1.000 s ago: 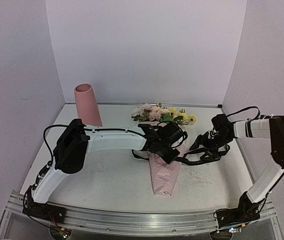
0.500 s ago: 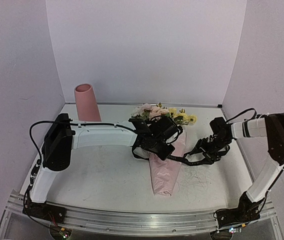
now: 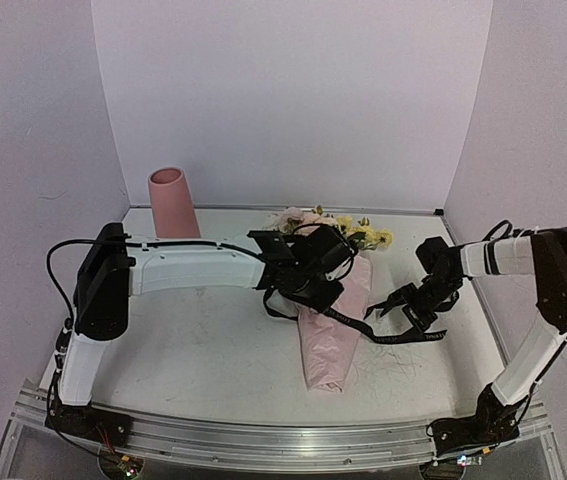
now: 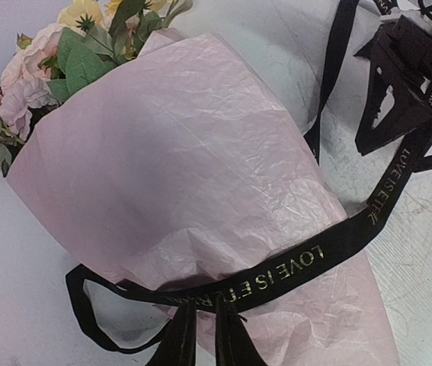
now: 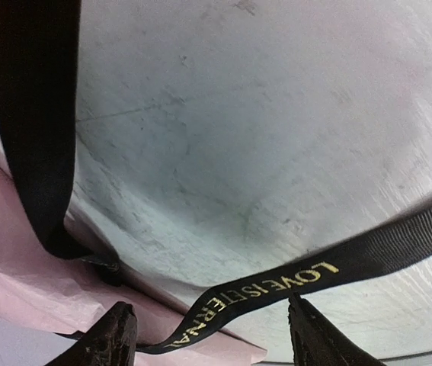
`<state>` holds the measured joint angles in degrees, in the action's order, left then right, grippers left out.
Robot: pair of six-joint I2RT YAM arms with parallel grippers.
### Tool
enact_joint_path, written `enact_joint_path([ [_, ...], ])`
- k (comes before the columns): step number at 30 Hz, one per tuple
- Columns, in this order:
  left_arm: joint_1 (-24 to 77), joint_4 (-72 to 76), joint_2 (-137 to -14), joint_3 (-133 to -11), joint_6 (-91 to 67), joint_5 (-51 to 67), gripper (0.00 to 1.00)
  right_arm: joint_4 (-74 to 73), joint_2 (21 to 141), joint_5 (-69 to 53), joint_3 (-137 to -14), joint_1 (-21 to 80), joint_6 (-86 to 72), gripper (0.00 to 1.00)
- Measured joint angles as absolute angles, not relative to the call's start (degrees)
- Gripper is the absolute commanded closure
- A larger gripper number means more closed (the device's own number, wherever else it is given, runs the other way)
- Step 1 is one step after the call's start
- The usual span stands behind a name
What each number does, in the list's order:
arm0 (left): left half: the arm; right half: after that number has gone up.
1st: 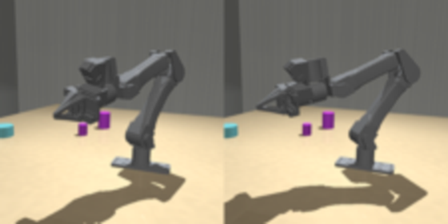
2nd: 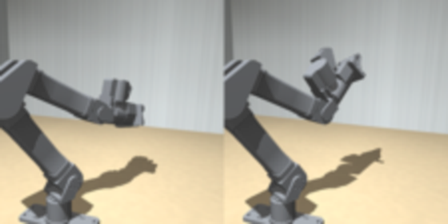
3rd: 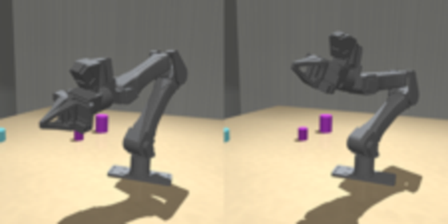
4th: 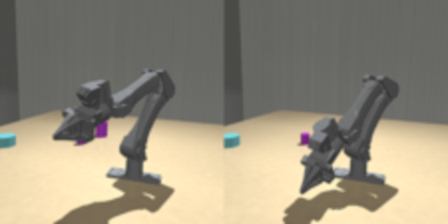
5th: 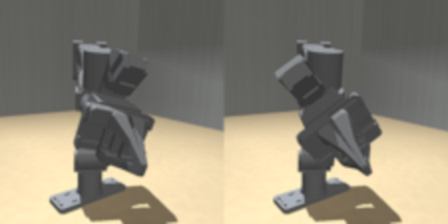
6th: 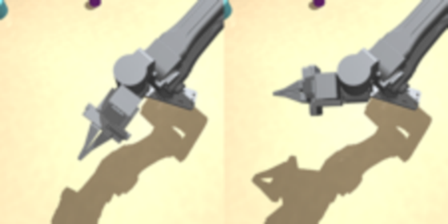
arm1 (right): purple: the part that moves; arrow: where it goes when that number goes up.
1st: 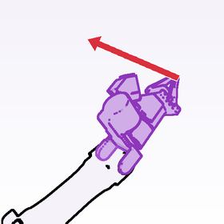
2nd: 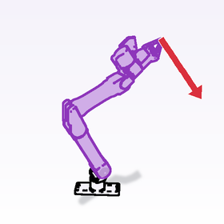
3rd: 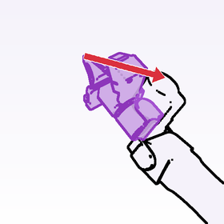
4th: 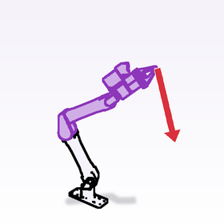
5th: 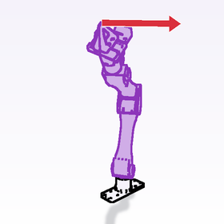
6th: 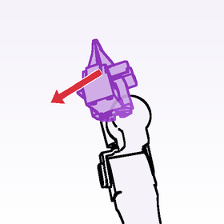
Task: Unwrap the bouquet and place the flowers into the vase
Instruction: Untie the ribbon from the wrapping paper.
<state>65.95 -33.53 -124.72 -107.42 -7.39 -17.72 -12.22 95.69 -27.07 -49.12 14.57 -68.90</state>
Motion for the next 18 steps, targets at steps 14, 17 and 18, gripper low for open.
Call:
enact_joint_path([
  [14, 66.0, -34.1, -121.1, -105.2, -5.8, -20.6, 0.74, -16.8, 85.3, -19.3, -47.7, 15.9, -79.3, 0.23],
  [17, 66.0, -34.1, -120.2, -105.2, -5.8, -20.7, 0.71, -19.5, 83.4, -15.3, -46.8, 15.9, -80.4, 0.22],
  [18, 66.0, -34.1, -120.0, -105.2, -5.8, -20.8, 0.7, -20.0, 82.9, -14.2, -46.5, 15.9, -80.6, 0.21],
])
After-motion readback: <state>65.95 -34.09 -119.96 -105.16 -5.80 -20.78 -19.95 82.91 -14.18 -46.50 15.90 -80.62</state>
